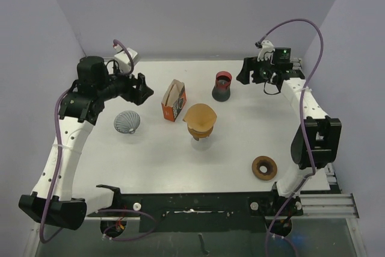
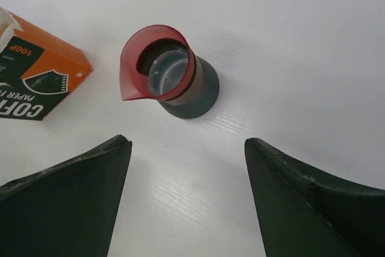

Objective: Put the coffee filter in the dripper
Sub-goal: Move the coffee server to the center of the board.

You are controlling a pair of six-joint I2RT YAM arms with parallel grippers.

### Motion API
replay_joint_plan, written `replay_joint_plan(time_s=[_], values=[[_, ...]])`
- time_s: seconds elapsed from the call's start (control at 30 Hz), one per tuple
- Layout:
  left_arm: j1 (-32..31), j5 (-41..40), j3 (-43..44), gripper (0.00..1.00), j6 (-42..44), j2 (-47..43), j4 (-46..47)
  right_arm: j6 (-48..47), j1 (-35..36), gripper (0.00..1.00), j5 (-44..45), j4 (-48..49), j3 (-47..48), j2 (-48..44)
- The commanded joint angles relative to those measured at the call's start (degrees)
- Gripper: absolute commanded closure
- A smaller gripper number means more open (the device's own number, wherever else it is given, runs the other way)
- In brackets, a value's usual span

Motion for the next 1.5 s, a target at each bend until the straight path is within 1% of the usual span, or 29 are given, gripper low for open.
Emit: replay_joint_plan(time_s=[0.0, 0.2, 0.33, 0.43, 0.53, 0.73, 0.8, 1.03, 1.23, 1.47], values=[[1.2, -1.2, -2.8, 0.33, 0.6, -3.4, 5.5, 3.5, 0.7, 0.23, 1.8, 5.8, 6.3, 3.5], [1.7, -6.0, -8.1, 0.33, 2.3, -6.0, 7.7, 4.8, 1.2, 0.22, 0.6, 5.8, 11.8, 10.8], [3.3, -4.2, -11.5, 0.33, 2.5, -8.3, 9.7, 5.9, 1.6, 0.23, -0.2, 5.1, 15.0, 14.8], [4.4, -2.8, -12.9, 0.30, 2.4, -9.4, 10.6, 5.4, 2.6, 0.24, -0.1, 4.2, 17.2, 16.9], [5.0, -2.3, -13.6, 0.30, 2.2, -9.8, 11.1, 4.7, 3.7, 0.26, 0.5, 3.3, 19.1, 18.7], [6.1, -1.6, -14.3, 0.30, 1.9, -10.0, 11.7, 3.0, 5.5, 0.33, 3.8, 0.6, 21.7, 21.4], [6.2, -0.1, -14.4, 0.30, 1.8, -10.0, 11.8, 2.3, 6.0, 0.36, 5.5, 0.0, 21.7, 21.7], [6.7, 0.5, -15.2, 0.30, 1.8, -10.4, 12.5, -0.3, 7.2, 0.46, 10.8, -1.3, 21.3, 21.9], [6.9, 0.3, -15.5, 0.30, 1.8, -10.8, 12.7, -1.6, 7.8, 0.53, 12.5, -2.9, 22.2, 22.4], [7.0, 0.2, -15.9, 0.30, 2.0, -11.1, 12.8, -2.6, 8.6, 0.61, 12.6, -4.3, 22.3, 22.7]])
